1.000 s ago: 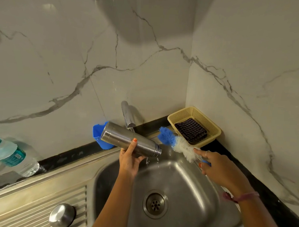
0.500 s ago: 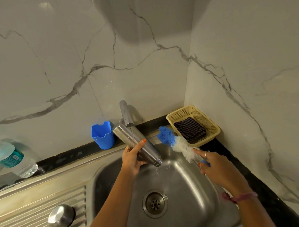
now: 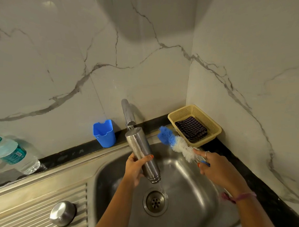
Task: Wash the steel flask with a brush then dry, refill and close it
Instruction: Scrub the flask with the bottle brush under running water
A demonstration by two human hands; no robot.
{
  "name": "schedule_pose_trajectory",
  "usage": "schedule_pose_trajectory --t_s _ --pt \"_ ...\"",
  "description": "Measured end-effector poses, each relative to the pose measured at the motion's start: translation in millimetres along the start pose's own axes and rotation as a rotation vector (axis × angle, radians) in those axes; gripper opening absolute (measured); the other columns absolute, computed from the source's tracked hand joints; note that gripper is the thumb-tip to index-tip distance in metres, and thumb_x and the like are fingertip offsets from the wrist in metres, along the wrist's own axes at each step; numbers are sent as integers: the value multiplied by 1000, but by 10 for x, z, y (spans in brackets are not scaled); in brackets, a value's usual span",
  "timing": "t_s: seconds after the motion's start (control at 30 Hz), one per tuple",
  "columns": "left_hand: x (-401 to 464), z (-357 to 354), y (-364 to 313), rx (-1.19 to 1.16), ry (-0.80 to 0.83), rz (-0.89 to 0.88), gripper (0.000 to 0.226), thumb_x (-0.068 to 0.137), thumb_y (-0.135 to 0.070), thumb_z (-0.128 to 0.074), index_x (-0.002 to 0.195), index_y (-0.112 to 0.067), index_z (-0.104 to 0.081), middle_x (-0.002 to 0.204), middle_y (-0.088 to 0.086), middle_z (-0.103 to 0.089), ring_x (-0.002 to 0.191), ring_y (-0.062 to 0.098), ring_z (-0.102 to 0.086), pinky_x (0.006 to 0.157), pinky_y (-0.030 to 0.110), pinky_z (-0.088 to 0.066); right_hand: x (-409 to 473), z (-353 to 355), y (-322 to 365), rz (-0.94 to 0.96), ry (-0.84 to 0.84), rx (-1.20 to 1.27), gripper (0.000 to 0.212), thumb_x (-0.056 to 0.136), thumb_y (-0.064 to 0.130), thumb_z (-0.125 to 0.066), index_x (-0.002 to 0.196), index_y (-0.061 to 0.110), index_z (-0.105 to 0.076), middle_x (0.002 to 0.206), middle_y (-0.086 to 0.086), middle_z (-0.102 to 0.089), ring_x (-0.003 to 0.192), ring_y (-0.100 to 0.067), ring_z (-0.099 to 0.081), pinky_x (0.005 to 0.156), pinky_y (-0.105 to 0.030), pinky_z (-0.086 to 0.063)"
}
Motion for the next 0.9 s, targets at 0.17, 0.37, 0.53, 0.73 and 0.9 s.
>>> schedule_pose_trajectory --t_s 0.17,0.37,0.53,0.73,0.9 --pt "-29 52 32 65 -4 -77 72 72 -1 -82 129 -22 -45 118 7 -62 102 24 -63 81 47 -56 11 -15 -12 3 0 -8 50 96 23 -51 142 36 -40 88 8 -62 49 0 -43 48 -11 -33" --pt "-29 132 26 75 -19 -140 66 71 5 -81 116 -30 -48 113 3 -61 100 19 -61 83 45 -55 32 -27 2 -11 17 -13 49 96 23 -52 141 36 -41 90 5 -65 54 -2 -49 51 -14 -38" --pt "5 222 3 81 -43 -153 66 69 1 -84 112 -33 -49 115 3 -62 102 20 -62 93 52 -53 50 -46 10 -26 28 -7 49 96 22 -52 141 36 -41 90 3 -66 56 -4 -51 53 -17 -40" --pt "56 275 -71 94 -68 -163 79 65 -7 -88 127 -29 -46 120 2 -61 109 23 -61 98 56 -51 68 -81 31 -17 18 11 49 95 21 -52 140 37 -42 85 5 -65 52 -3 -49 51 -18 -39" --pt "128 276 -144 83 -36 -185 80 66 -1 -87 129 -27 -46 120 1 -61 108 22 -62 98 54 -52 54 -90 22 -15 10 9 48 95 22 -52 140 37 -43 78 5 -65 47 -3 -45 48 -17 -36"
Point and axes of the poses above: each hand's wrist, its own x-axis towards the middle knuckle, its own z-axis out of the back of the hand, y = z × x, the point moved 2 cm from there along x, towards the middle knuckle
